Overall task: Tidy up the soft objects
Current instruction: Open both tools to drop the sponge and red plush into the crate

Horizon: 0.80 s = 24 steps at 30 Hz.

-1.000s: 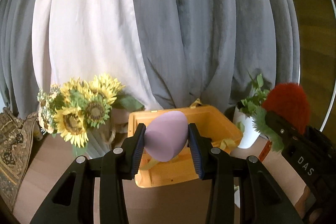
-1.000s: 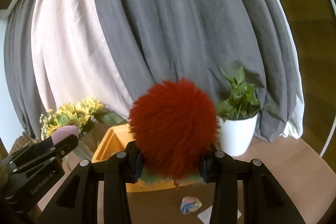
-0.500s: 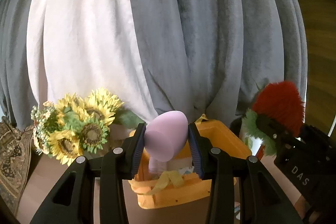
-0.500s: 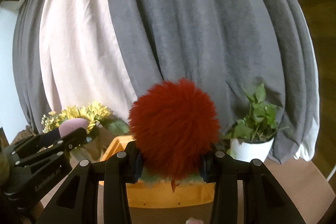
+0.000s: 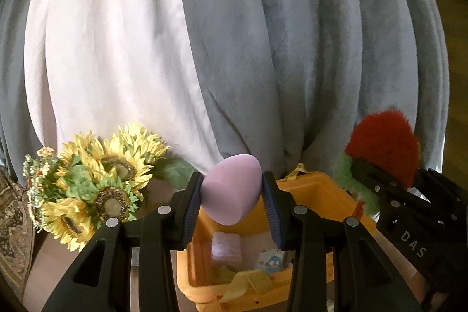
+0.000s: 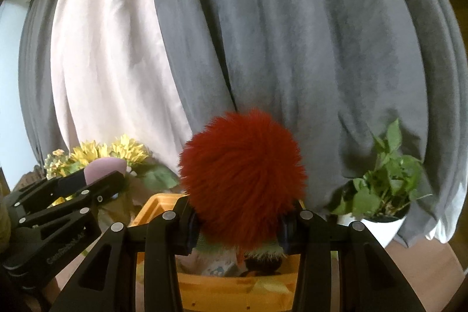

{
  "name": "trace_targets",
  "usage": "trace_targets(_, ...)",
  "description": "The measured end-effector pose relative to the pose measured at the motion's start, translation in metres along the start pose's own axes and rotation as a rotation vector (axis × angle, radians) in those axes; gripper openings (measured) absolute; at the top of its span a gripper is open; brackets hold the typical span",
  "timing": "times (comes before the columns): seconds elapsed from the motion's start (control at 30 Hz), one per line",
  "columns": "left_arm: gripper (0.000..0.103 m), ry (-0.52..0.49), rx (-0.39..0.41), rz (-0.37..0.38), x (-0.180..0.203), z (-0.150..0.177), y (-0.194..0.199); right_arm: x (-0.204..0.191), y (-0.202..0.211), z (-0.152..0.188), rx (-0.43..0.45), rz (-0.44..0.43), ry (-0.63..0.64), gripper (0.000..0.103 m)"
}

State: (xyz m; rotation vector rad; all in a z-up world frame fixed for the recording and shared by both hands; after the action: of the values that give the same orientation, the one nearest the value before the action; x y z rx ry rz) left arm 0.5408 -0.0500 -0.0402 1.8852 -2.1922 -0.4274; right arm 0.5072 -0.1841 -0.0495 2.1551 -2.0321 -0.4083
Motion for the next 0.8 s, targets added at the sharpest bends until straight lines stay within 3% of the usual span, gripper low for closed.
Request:
trace_targets(0.67,0.041,-0.012,-0.129,0.011,0.004,0.040,-0.078,0.016,-0.085,0.044,-0.155,-0.003,0.034,0.043)
trace_targets(0.7,0.042,-0.013,-0.138,0.009,0.004,0.043,-0.081,0.016,-0.087,0.043,-0.135,-0.011,0.034,0.043)
trace_targets(0.77,0.048,-0.012,-0.147,0.003,0.003,0.046,-0.085,0.017,-0.094,0.048,-0.154,-0.009,0.042,0.047)
trace_targets(0.8,0.058,-0.012,-0.149,-0.001,0.002,0.047,-0.086,0.019,-0.097,0.050,-0.162,-0.007,0.043,0.049)
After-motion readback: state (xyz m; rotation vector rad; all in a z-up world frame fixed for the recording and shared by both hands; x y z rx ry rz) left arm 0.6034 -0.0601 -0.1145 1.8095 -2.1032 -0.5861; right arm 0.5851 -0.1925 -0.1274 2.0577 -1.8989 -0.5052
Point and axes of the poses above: each gripper's, at about its wrist camera, not at the fingertips, and y roughly against the way its jaws point, x to its right, z to its underside, the point moved 10 cm from there along -y, roughly the way its jaws point, and after that the axes turned 2 degrees about -z, right-handed, at the moved point
